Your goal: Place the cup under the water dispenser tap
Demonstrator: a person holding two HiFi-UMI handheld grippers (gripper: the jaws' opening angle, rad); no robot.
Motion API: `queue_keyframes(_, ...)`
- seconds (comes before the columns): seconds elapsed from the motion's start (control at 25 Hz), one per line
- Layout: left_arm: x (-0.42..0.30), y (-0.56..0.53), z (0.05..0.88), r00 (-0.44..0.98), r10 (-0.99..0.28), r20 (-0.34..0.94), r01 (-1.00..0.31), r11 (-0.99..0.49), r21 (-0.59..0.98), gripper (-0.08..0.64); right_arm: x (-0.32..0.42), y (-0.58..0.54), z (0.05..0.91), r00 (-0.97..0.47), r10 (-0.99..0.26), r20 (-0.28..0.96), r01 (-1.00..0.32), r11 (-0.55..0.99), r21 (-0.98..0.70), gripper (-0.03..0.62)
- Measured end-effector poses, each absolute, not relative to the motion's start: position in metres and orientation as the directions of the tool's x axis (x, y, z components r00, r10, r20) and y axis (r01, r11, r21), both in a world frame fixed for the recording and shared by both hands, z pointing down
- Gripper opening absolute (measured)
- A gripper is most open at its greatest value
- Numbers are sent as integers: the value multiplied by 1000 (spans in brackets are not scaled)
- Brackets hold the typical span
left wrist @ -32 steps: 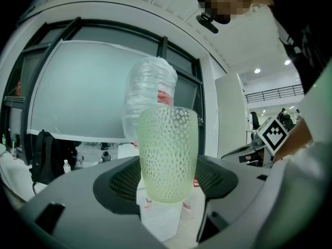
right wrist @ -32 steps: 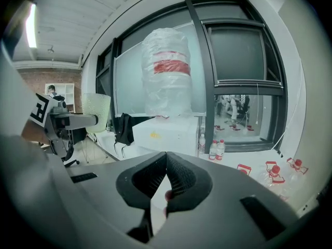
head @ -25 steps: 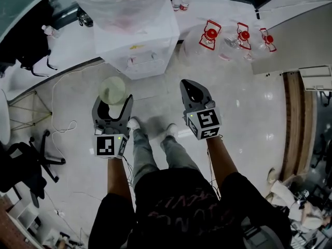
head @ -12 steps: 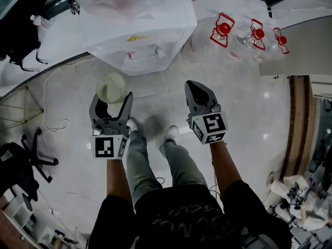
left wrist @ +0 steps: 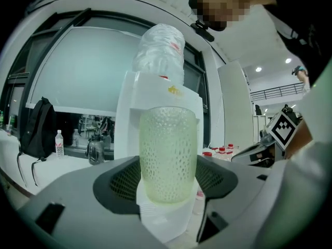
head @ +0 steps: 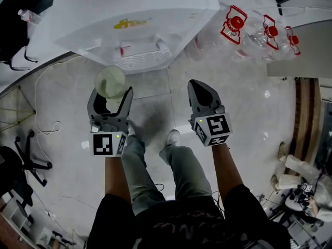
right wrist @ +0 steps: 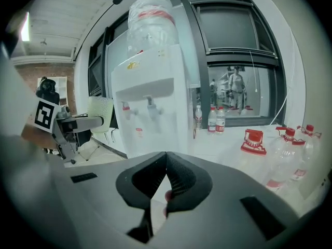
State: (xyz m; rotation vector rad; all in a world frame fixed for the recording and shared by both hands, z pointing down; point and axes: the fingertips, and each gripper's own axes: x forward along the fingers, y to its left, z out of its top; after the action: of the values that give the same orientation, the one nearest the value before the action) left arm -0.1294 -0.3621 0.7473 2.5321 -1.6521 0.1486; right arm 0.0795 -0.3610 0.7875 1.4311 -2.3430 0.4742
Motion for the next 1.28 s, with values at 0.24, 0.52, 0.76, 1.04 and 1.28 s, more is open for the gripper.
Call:
queue_keyframes(0.24,-125,-382,792,404,-906,128,-915,-402,37,334,81,-372,834,-424,-780,460,-897,431,-95,15)
queue_keyframes(0.52,-122,-409,842,401,-907,128,-916,-399,46,334,88,-382,877,-410,-780,472,-903,421,-89,15)
queue_keyframes(0.76,-119,-423,874,397,-907,136,-917,-397,34,334,90,-386,901,-407,-778,478,-903,421,-84,15)
queue_keyframes(1.04,-119,-439,888,382,-919,103,-924,-381,29,334,92,-381,924,-406,-767,496,-901,427,-78,15)
queue_keyframes(1.28,-115,-451,895,380,-917,119,-924,-382,4,334,98,-379,934,-395,-766,508,-905,418,-73,15)
